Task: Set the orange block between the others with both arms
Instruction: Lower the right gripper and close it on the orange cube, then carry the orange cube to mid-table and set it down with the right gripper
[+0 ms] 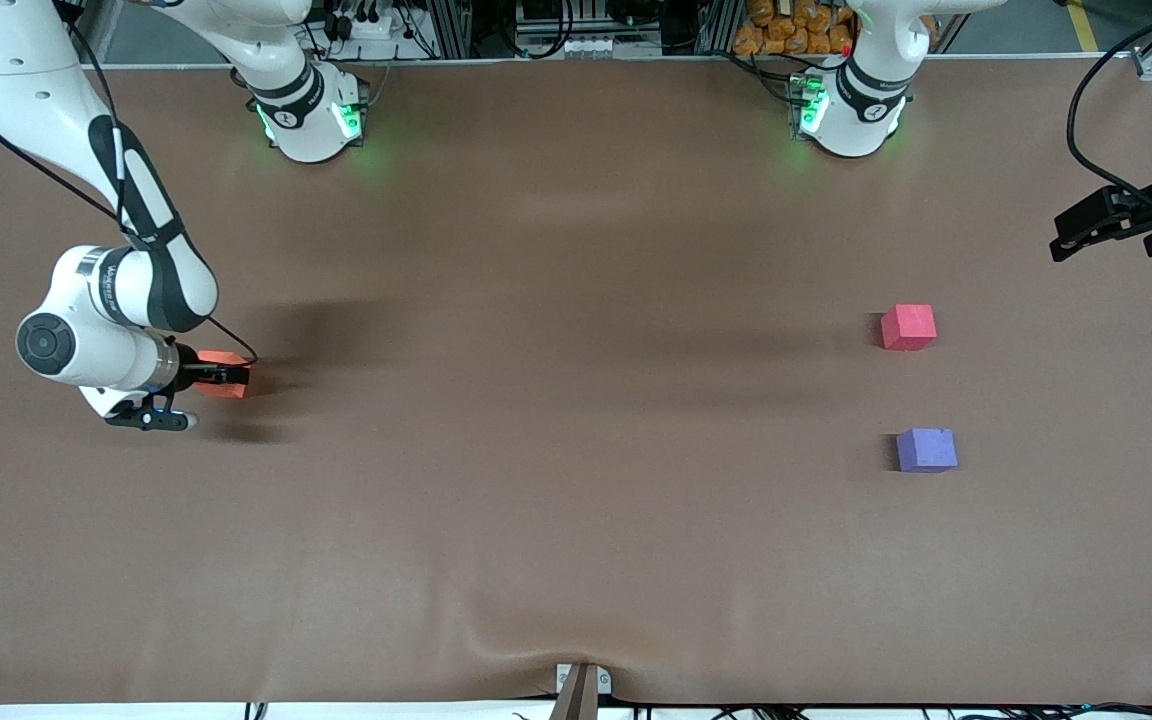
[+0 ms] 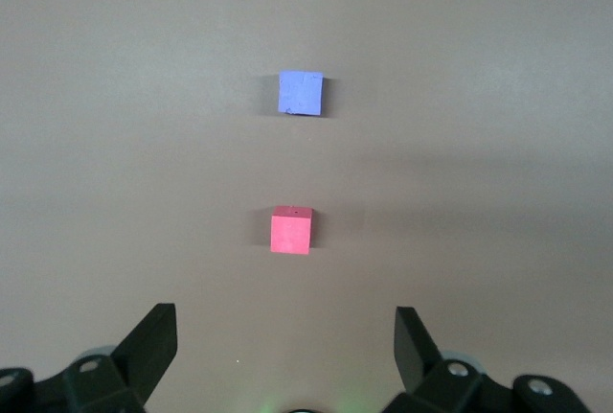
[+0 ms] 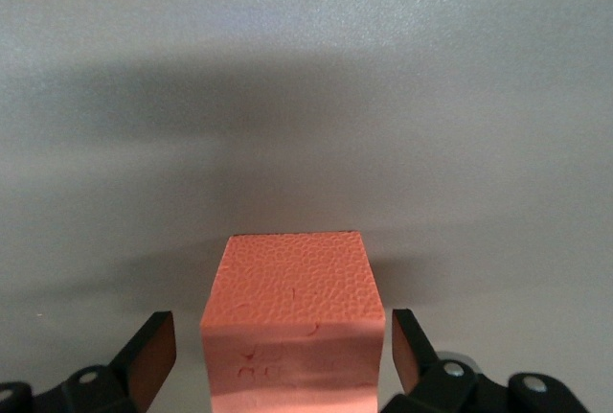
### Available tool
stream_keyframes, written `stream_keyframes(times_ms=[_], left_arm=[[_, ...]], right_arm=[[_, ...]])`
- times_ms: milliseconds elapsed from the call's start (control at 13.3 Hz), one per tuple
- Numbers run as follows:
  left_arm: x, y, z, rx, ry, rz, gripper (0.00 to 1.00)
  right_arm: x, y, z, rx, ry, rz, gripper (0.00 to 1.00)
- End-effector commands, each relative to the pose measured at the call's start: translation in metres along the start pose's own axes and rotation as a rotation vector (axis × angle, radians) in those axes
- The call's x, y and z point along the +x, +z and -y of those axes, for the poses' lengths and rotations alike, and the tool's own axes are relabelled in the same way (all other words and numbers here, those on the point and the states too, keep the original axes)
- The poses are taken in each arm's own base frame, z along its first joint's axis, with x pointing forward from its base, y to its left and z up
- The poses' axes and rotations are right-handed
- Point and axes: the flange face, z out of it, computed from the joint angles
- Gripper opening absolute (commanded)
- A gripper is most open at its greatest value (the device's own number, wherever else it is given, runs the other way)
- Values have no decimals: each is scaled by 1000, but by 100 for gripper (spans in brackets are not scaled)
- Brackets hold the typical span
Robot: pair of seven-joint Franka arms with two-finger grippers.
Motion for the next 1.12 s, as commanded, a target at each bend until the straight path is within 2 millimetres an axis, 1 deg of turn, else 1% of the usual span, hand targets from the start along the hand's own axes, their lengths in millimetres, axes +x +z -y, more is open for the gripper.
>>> stream_keyframes(times_ms=[0,75,150,225,525,600,675,825,975,1050], left_arm=[[4,2,-6,-15,22,-4,100],[4,2,-6,-15,22,-3,100],[4,3,-4,-17,19,-1,100],[5,3,-3,-24,15,-1,100],[5,5,0,-29,11,4,100],[5,7,0,-27,11,7,100],[5,5,1,-29,8,4,100],[5,6,2,-29,7,6,100],[5,7,4,-28,3,7,100],[5,7,7,-29,-1,6,100]], right_arm=[[-2,2,-8,-4,-11,-10,70],[-4,5,-8,-3,-11,-4,39],[-4,5,-7,-4,-14,-4,18],[-6,4,-7,-4,-14,-1,0],[-6,-7,-7,-1,-62,29,0],[-2,-15,-4,4,-67,34,0],[4,-28,6,5,-81,41,0],[18,-58,46,-3,-144,34,0],[30,-90,102,-24,-232,-9,0],[33,-101,129,-30,-268,-36,0]])
